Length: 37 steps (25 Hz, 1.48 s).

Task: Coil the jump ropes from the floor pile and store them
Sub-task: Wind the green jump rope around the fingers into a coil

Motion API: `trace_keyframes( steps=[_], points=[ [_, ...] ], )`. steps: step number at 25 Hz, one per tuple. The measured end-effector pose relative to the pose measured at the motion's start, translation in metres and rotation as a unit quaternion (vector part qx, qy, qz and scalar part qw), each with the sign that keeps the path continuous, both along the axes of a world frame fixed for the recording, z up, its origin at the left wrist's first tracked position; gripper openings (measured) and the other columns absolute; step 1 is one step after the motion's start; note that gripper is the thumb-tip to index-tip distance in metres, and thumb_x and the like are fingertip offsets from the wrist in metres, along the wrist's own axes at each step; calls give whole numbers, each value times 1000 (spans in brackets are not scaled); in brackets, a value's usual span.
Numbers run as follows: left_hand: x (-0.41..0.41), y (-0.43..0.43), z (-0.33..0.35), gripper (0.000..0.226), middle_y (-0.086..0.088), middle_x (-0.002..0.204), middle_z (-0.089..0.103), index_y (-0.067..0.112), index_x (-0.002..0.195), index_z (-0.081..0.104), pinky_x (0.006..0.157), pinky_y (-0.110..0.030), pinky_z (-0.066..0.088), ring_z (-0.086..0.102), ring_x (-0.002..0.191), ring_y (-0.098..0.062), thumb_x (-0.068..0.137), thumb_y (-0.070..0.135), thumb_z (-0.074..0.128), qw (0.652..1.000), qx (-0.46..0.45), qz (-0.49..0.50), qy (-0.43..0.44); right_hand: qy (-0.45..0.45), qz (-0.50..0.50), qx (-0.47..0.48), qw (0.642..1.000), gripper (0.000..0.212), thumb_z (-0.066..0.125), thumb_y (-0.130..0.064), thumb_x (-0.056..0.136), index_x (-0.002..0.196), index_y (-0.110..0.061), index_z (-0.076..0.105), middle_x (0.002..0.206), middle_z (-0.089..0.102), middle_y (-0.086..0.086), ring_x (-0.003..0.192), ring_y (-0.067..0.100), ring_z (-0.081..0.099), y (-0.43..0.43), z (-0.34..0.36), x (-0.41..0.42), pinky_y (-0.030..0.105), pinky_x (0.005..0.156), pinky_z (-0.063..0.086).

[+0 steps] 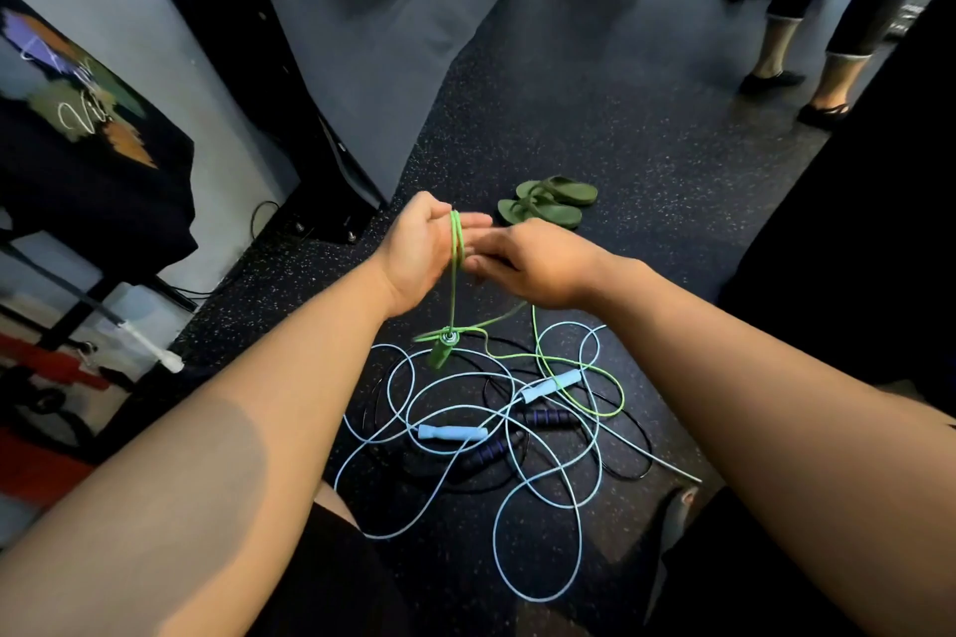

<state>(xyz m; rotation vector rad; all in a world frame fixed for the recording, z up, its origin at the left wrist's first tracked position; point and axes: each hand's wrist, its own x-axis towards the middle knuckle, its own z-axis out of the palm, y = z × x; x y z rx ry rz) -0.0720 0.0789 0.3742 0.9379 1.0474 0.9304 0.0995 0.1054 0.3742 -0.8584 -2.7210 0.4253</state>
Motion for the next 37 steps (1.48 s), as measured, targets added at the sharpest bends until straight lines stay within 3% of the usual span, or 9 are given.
trace_keyframes(
  steps=[2, 4, 8, 16, 21, 24, 29, 33, 37],
  points=[
    [5, -6, 2, 65, -12, 85, 58, -1, 107, 56, 75, -33, 41, 55, 74, -17, 88, 45, 14, 995, -11, -98, 30, 18, -18, -8, 1000, 34, 50, -44, 99, 91, -16, 67, 68, 62, -5, 62, 19, 57, 3, 5, 6, 31, 58, 37],
    [8, -11, 4, 62, -11, 80, 66, 4, 90, 55, 82, -35, 47, 65, 81, -23, 91, 47, 10, 988, -30, -146, 45, 50, -37, -18, 998, 31, 60, -48, 93, 83, -20, 64, 66, 60, -8, 60, 14, 55, 6, 10, 13, 29, 56, 36],
    [7, -14, 10, 70, -21, 73, 70, -2, 91, 60, 92, -39, 50, 69, 86, -41, 94, 45, 8, 981, -45, -184, 43, 125, -62, -17, 990, 39, 68, -63, 78, 74, -28, 51, 65, 59, -4, 61, 18, 55, 14, 13, 25, 36, 57, 46],
    [5, -19, 30, 56, -2, 50, 47, 6, 82, 51, 77, -39, 44, 55, 53, -27, 80, 55, 23, 988, -37, -115, -97, 174, -141, -124, 967, 48, 48, -49, 99, 78, -5, 54, 68, 48, 13, 62, 12, 41, 26, -16, 30, 42, 61, 41],
    [-5, -15, 29, 70, -14, 83, 72, -3, 102, 68, 97, -37, 51, 68, 87, -34, 76, 53, 36, 966, -17, -71, -248, 171, -158, -186, 955, 44, 41, -41, 104, 83, -7, 58, 63, 47, -5, 51, 2, 45, 19, -25, 21, 29, 57, 40],
    [-7, -12, 29, 76, -18, 109, 70, -4, 122, 57, 116, -40, 36, 60, 118, -40, 78, 54, 35, 953, 18, -51, -299, 117, -157, -199, 960, 40, 41, -38, 104, 88, -7, 61, 61, 48, -8, 49, -2, 48, 16, -31, 18, 24, 55, 35],
    [-17, -3, 28, 85, -21, 132, 60, -8, 139, 42, 116, -40, 35, 53, 133, -40, 85, 57, 28, 946, 59, 61, -312, -70, -98, -176, 977, 29, 47, -35, 102, 92, -18, 68, 66, 55, -9, 59, 2, 50, 11, -30, 19, 25, 62, 35],
    [-19, 6, 20, 89, -26, 132, 62, -12, 149, 23, 117, -42, 33, 55, 130, -40, 90, 54, 26, 965, 49, 121, -228, -68, -53, -125, 988, 31, 48, -37, 102, 91, -18, 70, 71, 60, -8, 66, 12, 54, 4, -15, 15, 26, 64, 35],
    [-5, 3, 7, 85, -22, 110, 73, -11, 144, 33, 104, -37, 43, 69, 106, -26, 87, 52, 31, 996, 14, 72, -42, 25, -29, -20, 999, 30, 51, -38, 101, 95, -15, 70, 76, 69, 4, 68, 23, 61, 3, 3, 12, 29, 61, 37]
  ],
)
